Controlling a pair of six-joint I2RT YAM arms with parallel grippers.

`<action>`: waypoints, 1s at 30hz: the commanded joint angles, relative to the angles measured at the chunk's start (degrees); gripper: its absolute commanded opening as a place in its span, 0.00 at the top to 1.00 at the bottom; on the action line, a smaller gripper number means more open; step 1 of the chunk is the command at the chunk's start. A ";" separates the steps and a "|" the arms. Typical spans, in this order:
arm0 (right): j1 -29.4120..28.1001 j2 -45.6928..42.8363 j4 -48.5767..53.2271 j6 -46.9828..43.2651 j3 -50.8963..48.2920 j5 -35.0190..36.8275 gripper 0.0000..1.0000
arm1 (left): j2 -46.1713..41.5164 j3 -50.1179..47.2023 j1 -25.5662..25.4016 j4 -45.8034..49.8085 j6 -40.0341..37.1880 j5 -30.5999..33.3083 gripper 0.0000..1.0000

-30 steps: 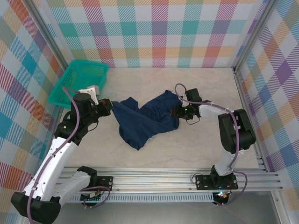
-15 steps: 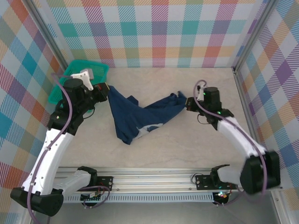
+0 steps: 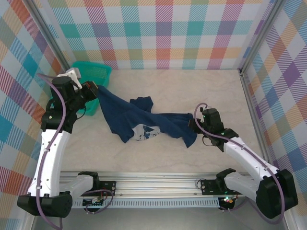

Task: Fold the inside-out t-shirt

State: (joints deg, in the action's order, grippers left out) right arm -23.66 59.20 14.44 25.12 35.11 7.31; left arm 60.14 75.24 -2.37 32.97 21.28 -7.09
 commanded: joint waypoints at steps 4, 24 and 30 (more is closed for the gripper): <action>1.25 1.82 4.04 -1.70 1.95 -0.10 0.46 | -1.88 -6.53 2.10 3.15 -2.80 -5.37 1.00; 4.94 17.29 9.32 -1.28 3.45 -10.28 0.50 | -2.45 -12.58 2.11 -0.89 -2.23 -9.43 1.00; 4.91 20.08 7.89 -1.58 3.48 -12.04 0.58 | -2.58 -12.23 2.11 -0.97 -2.20 -9.60 1.00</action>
State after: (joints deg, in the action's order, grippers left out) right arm -19.07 78.76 23.22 23.66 38.68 -2.68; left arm 58.65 63.07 -0.97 33.93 19.88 -15.59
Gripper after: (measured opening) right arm 0.424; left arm 0.046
